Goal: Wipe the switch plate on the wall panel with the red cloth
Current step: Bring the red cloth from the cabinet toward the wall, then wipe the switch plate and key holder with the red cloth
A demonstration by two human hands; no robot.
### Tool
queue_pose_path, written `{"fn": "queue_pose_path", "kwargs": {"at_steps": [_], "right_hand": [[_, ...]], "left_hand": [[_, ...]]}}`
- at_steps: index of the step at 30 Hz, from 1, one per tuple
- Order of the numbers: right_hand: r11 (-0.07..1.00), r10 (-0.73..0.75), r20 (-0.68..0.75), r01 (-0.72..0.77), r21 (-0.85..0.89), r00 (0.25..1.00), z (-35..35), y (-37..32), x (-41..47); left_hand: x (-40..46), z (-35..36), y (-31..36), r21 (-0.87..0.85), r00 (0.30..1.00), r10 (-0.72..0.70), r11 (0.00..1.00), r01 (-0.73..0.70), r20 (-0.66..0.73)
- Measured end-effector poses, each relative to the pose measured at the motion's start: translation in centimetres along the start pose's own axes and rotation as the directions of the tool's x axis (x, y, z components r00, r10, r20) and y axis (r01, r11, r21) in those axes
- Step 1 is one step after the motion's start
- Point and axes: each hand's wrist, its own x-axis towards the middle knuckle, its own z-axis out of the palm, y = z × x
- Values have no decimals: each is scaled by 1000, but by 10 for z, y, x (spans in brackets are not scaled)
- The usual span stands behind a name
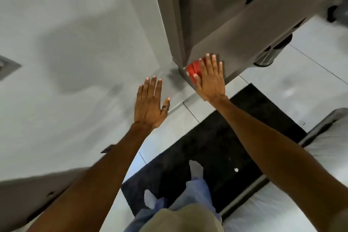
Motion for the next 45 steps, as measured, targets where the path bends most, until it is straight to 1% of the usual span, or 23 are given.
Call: {"fn": "queue_pose_path", "kwargs": {"at_steps": [2, 6, 10, 13, 16, 18, 19, 20, 21, 22, 23, 24, 25, 27, 29, 31, 33, 34, 36, 39, 42, 44, 45], "right_hand": [[1000, 8, 64, -7, -16, 998, 9, 14, 19], [997, 13, 184, 2, -80, 983, 33, 21, 36], [995, 94, 222, -81, -65, 971, 37, 12, 28], [993, 116, 201, -106, -58, 973, 34, 1, 13], [970, 190, 120, -205, 132, 974, 34, -21, -3], [898, 266, 87, -280, 339, 960, 32, -46, -16], [800, 332, 92, -332, 500, 939, 32, -59, -21], [616, 409, 152, -395, 682, 900, 27, -79, -26], [373, 455, 258, -445, 814, 852, 22, -109, -33], [139, 458, 380, -487, 862, 803, 18, -138, -40], [-40, 426, 471, -504, 863, 772, 14, -166, -44], [-153, 385, 516, -499, 853, 765, 11, -195, -47], [-215, 329, 538, -493, 843, 776, 6, -226, -51], [-254, 192, 498, -448, 857, 845, -11, -308, -64], [-238, 82, 383, -355, 904, 920, -28, -382, -77], [-188, 11, 207, -202, 961, 978, -44, -443, -88], [-84, -27, -26, 24, 996, 999, -59, -503, -102], [5, -37, -159, 159, 987, 987, -67, -534, -111], [192, -71, -394, 401, 896, 916, -76, -588, -122], [399, -196, -612, 632, 664, 766, -73, -645, -125], [649, -357, -678, 693, 315, 642, -45, -677, -112], [706, -416, -673, 683, 185, 612, -27, -673, -103], [710, -438, -692, 693, 126, 575, -21, -670, -100]], "left_hand": [[7, 12, 6, 41, 997, 7, 999, -10, 77], [10, 29, 4, 68, 988, 49, 996, -60, 145], [2, 32, -7, 79, 980, 48, 995, -64, 192], [-9, 26, -19, 95, 981, 27, 994, -46, 193], [-25, 14, -41, 73, 993, -13, 997, 5, 116], [-39, 2, -57, 46, 998, -32, 999, 29, 45], [-45, -5, -65, 21, 999, -33, 999, 33, 12], [-52, -14, -75, -2, 999, -37, 999, 37, -26], [-63, -24, -91, -4, 996, -46, 999, 46, -82], [-74, -36, -105, -12, 989, -53, 999, 52, -135], [-83, -46, -121, -12, 979, -57, 998, 56, -195], [-92, -59, -137, -15, 965, -61, 998, 60, -256], [-103, -72, -153, -13, 942, -65, 998, 65, -330], [-137, -109, -201, 11, 871, -79, 995, 97, -485], [-171, -143, -245, 52, 787, -77, 989, 137, -611], [-202, -172, -284, 79, 697, -84, 977, 199, -712], [-233, -198, -323, 86, 611, -104, 958, 274, -785], [-248, -212, -344, 81, 567, -119, 946, 315, -815], [-271, -235, -382, 53, 491, -150, 926, 375, -858], [-293, -255, -421, 32, 427, -173, 901, 432, -887], [-307, -261, -448, 62, 441, -152, 899, 433, -885], [-308, -264, -455, 98, 463, -121, 901, 422, -878], [-310, -265, -461, 107, 467, -108, 905, 412, -878]]}}
